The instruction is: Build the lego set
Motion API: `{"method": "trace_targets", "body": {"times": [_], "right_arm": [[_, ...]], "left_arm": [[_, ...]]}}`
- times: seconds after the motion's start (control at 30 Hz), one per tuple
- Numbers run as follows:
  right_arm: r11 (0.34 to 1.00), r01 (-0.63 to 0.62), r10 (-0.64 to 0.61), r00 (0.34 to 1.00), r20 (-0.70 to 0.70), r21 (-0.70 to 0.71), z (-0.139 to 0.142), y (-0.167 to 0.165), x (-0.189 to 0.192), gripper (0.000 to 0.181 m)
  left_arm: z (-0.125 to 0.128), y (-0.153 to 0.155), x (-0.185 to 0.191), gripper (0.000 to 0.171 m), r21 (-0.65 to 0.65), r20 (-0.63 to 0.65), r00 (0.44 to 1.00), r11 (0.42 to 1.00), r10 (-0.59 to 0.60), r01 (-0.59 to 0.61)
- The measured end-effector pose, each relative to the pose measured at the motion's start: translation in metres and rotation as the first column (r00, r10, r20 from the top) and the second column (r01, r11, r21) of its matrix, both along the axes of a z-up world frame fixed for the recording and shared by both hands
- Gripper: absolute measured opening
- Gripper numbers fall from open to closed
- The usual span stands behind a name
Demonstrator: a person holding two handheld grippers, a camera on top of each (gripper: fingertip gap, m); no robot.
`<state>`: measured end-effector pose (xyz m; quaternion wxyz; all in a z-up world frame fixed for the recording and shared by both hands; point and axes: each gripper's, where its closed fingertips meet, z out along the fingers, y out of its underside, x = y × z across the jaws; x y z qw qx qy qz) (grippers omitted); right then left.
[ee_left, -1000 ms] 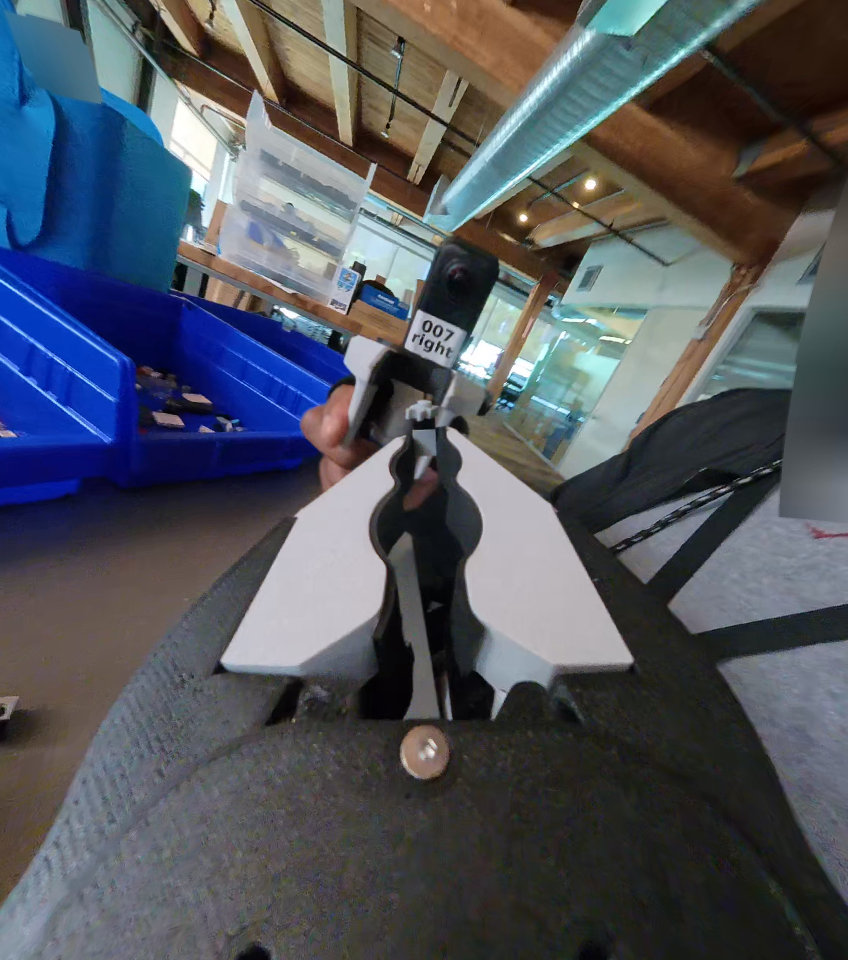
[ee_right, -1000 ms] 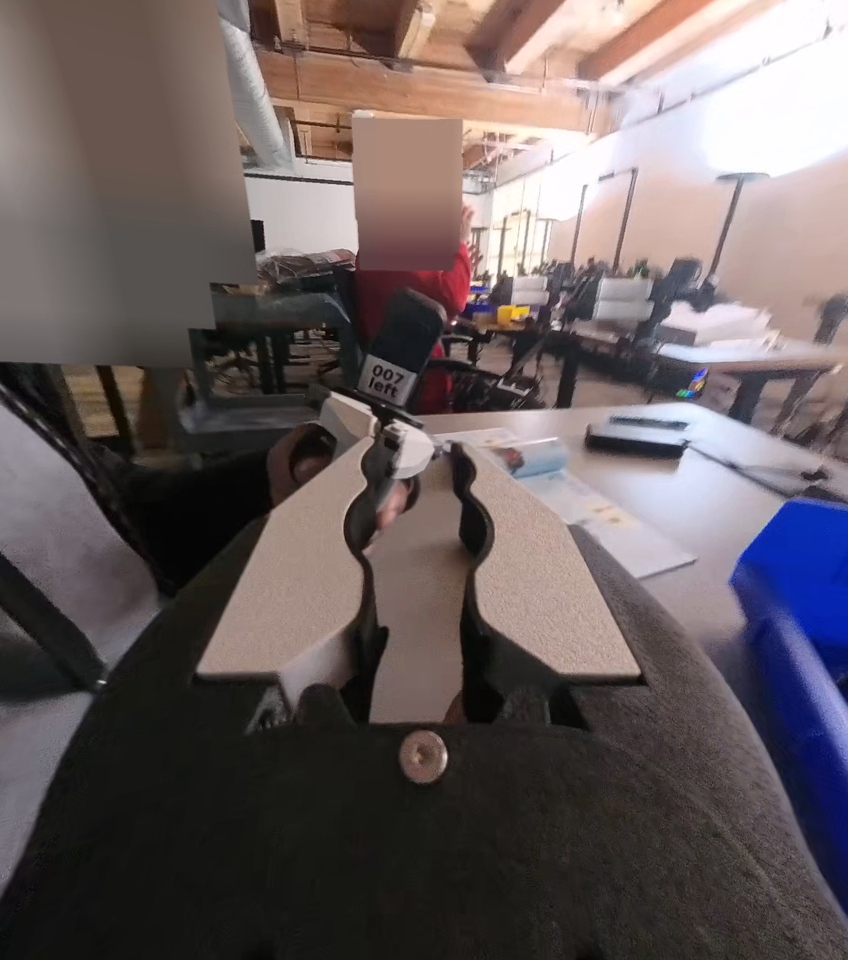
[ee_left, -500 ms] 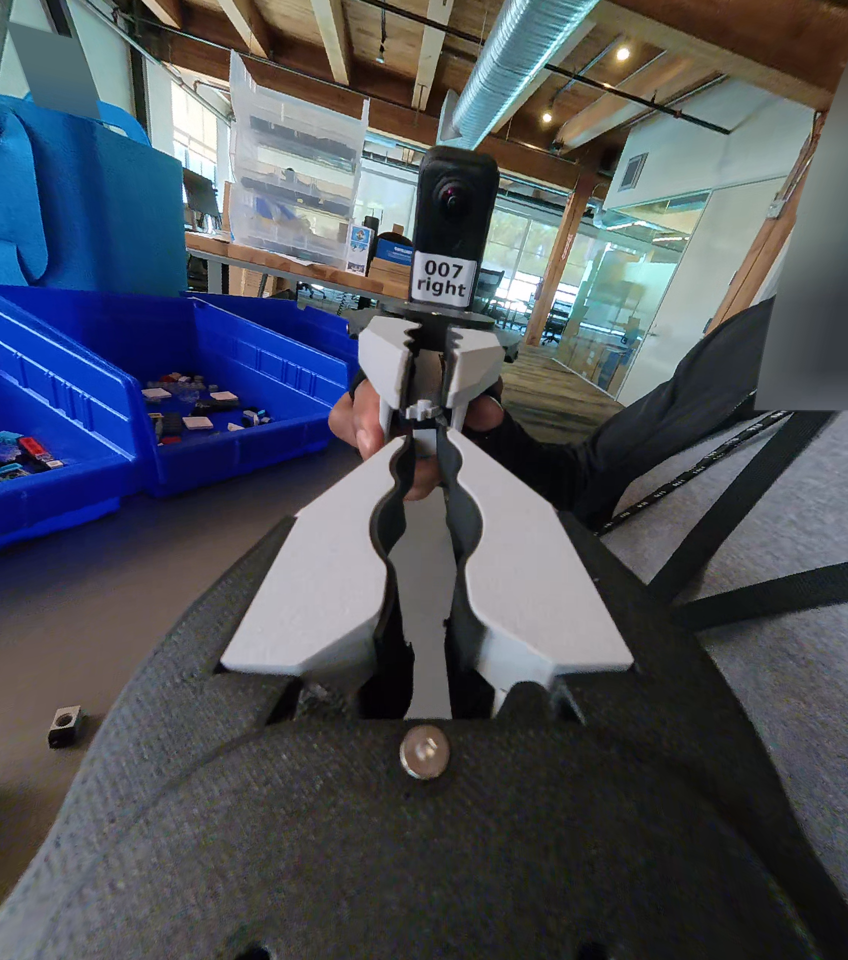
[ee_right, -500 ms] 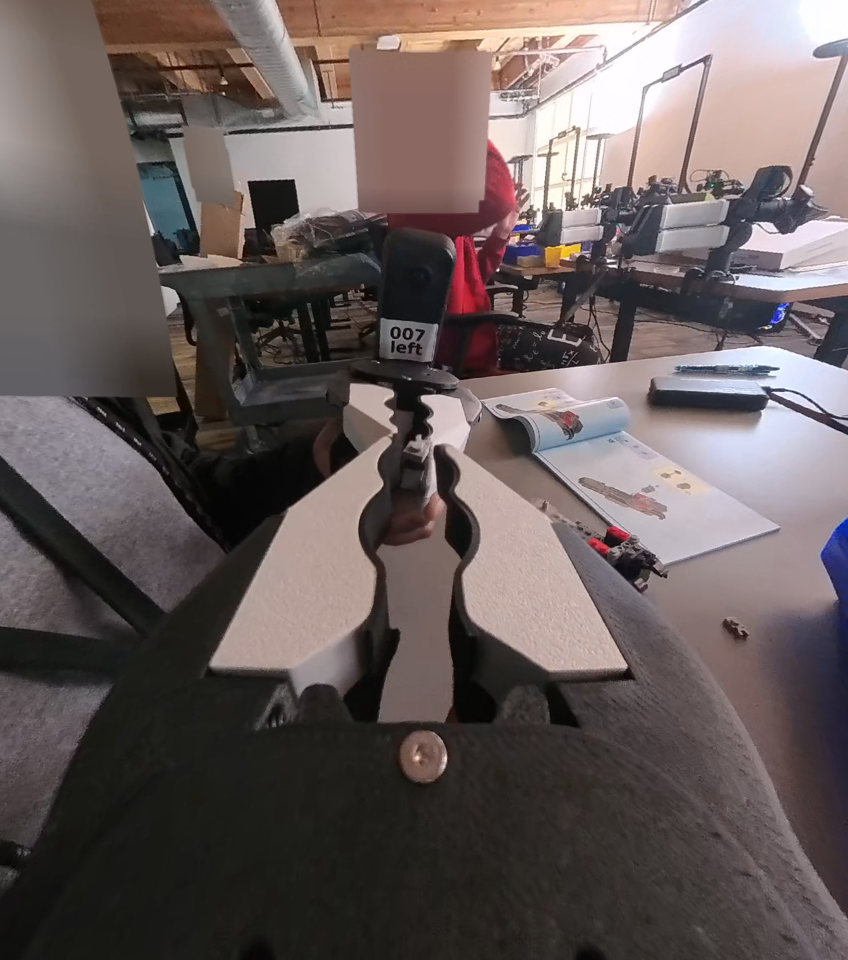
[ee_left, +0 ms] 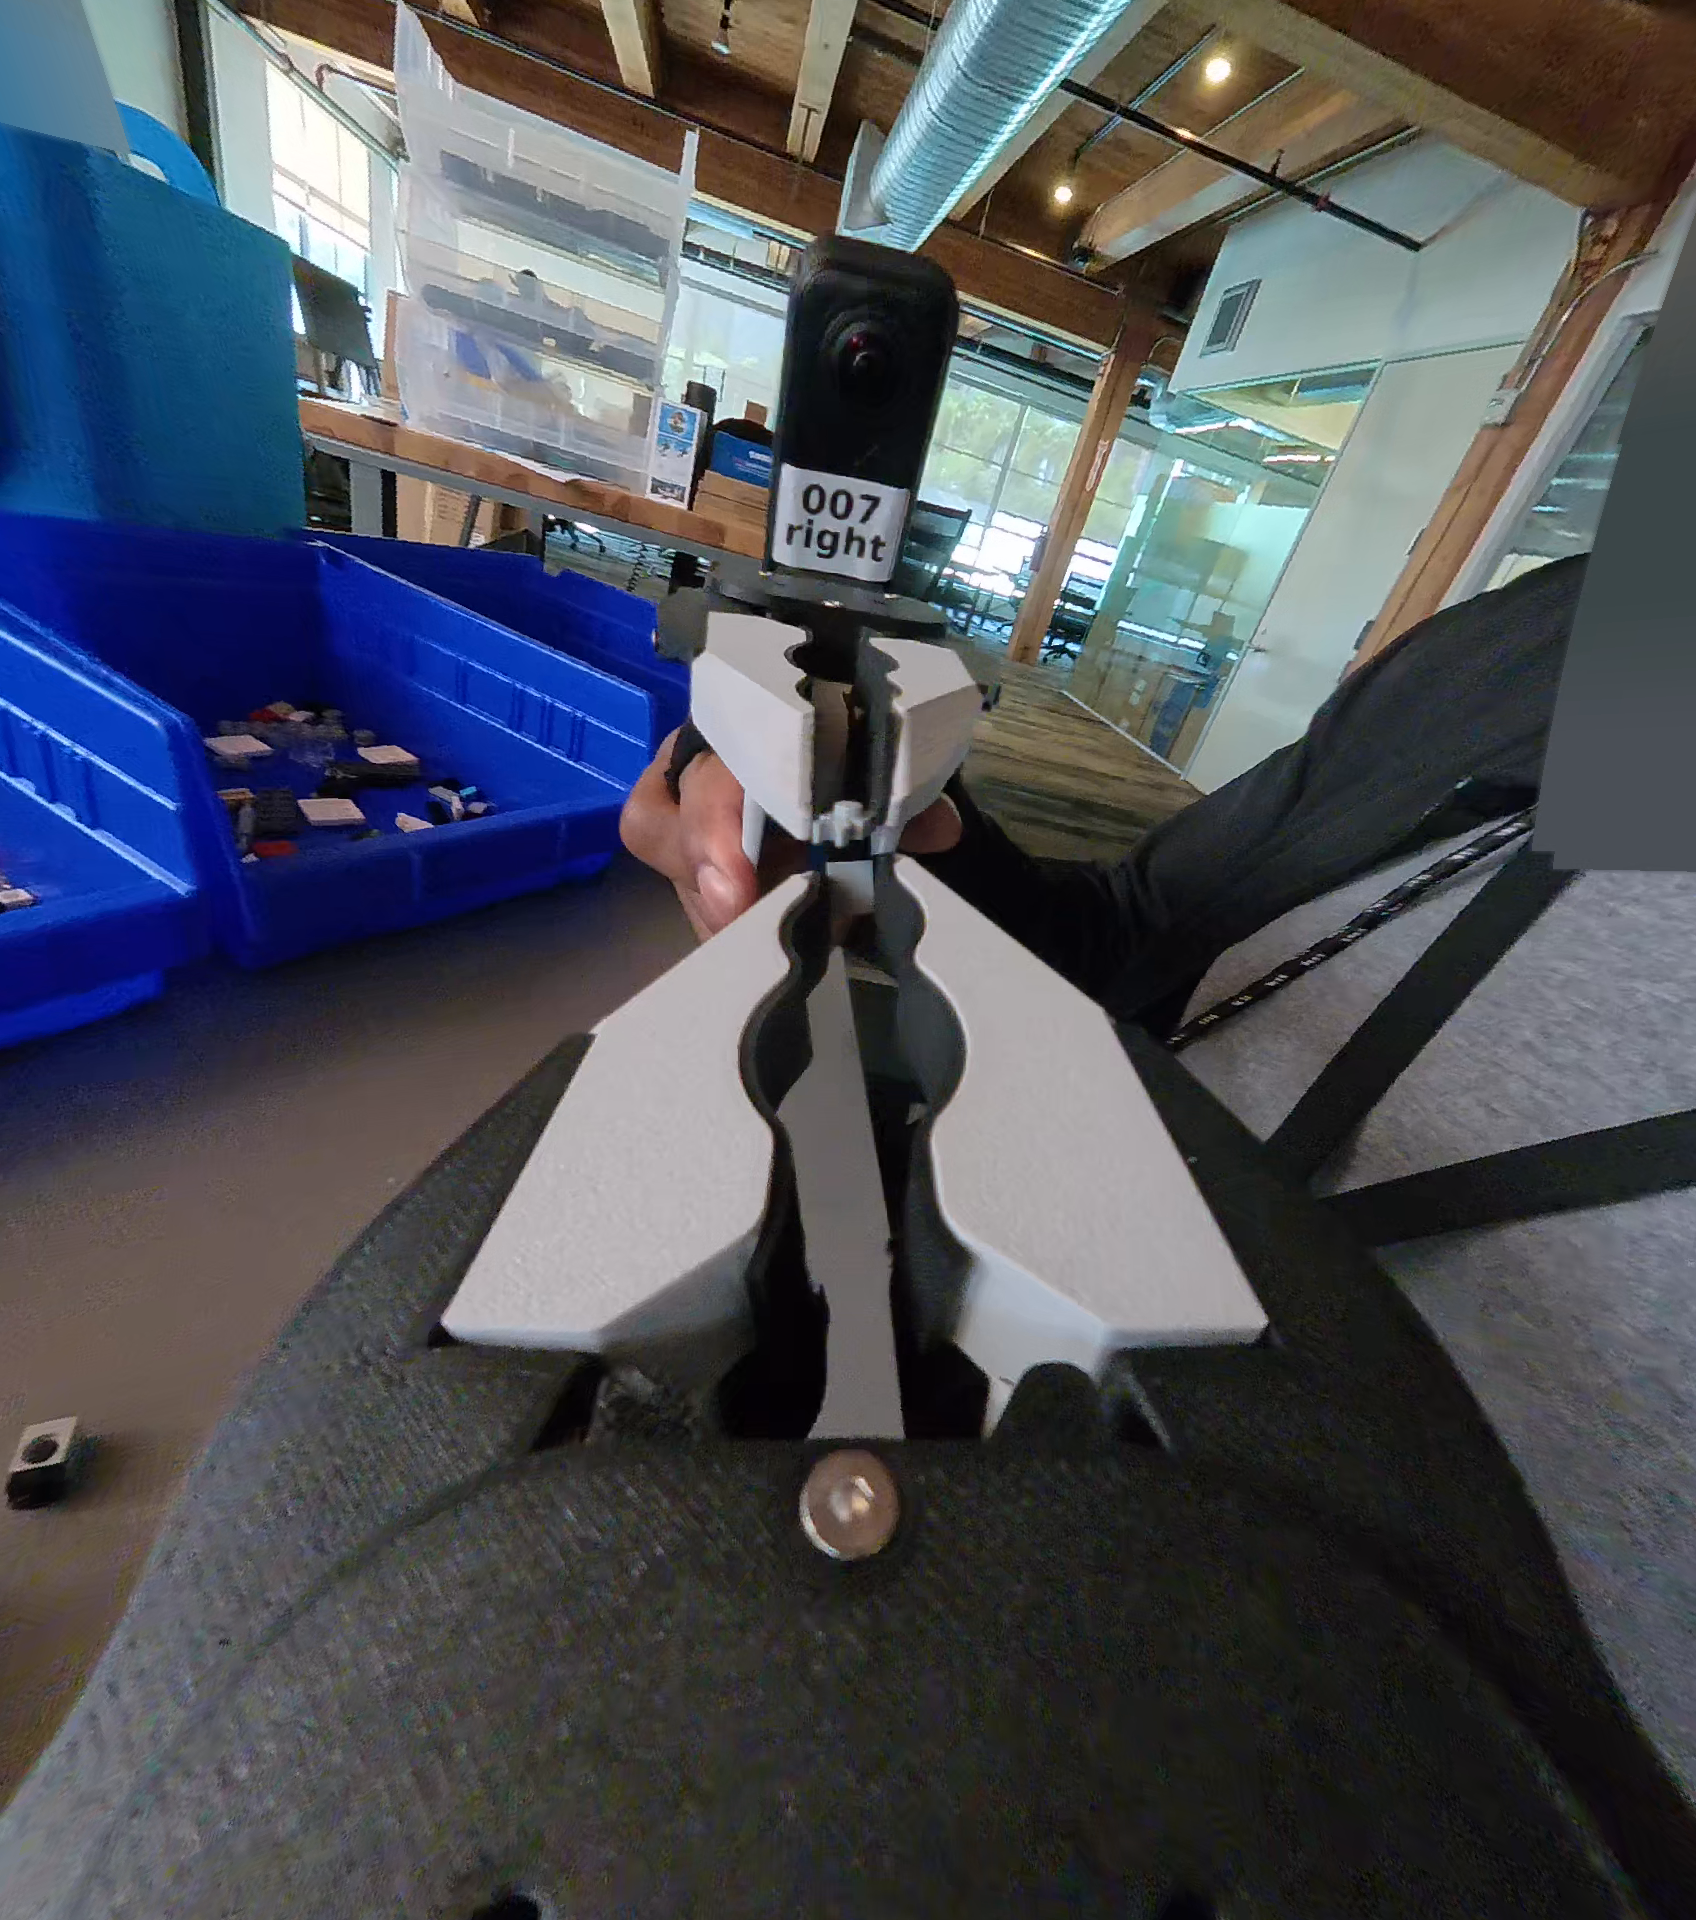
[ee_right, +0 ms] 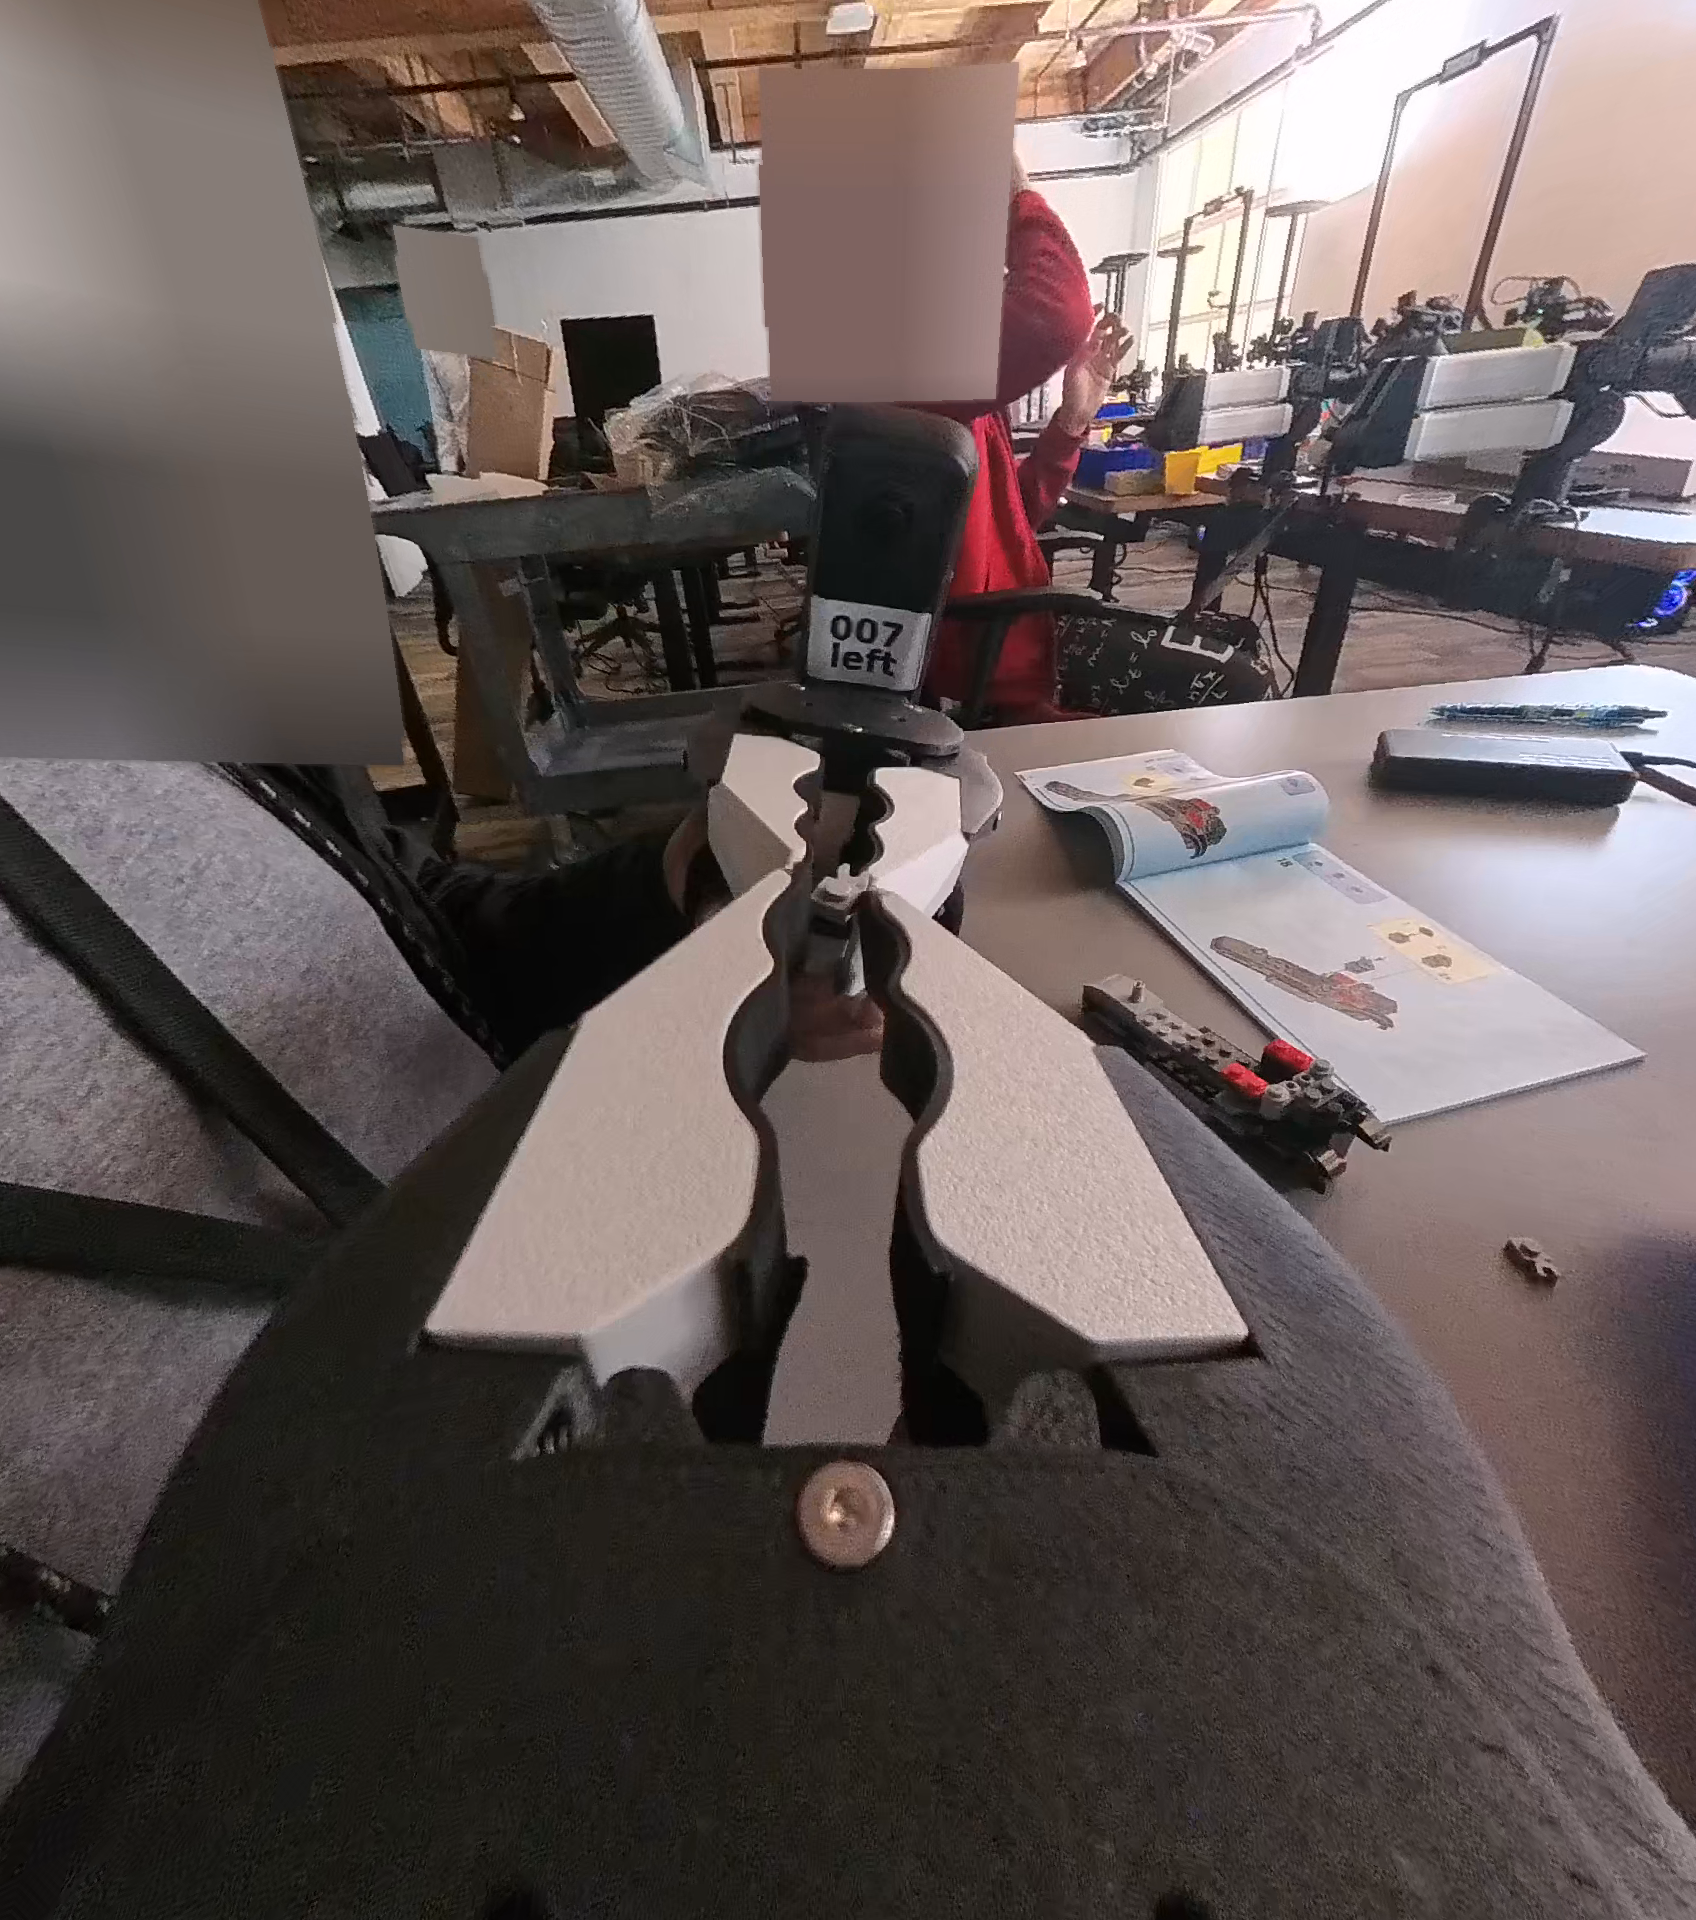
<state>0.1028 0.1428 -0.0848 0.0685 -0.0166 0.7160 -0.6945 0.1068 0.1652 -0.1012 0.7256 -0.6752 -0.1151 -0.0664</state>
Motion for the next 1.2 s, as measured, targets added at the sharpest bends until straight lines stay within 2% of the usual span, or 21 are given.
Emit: {"method": "trace_targets", "body": {"times": [0.57, 1.2], "right_arm": [[0.989, -0.135, 0.142, 0.984, 0.111, -0.065, 0.002, 0.001, 0.007, 0.011], [0.972, -0.225, 0.233, 0.965, 0.124, -0.074, 0.003, 0.003, 0.016, 0.011]], "left_arm": [[0.005, 0.001, 0.01, 0.008, 0.128, 0.179, 0.968, 0.979, -0.178, 0.156], [0.007, 0.004, 0.02, 0.008, 0.2, 0.242, 0.922, 0.945, -0.303, 0.258]]}}
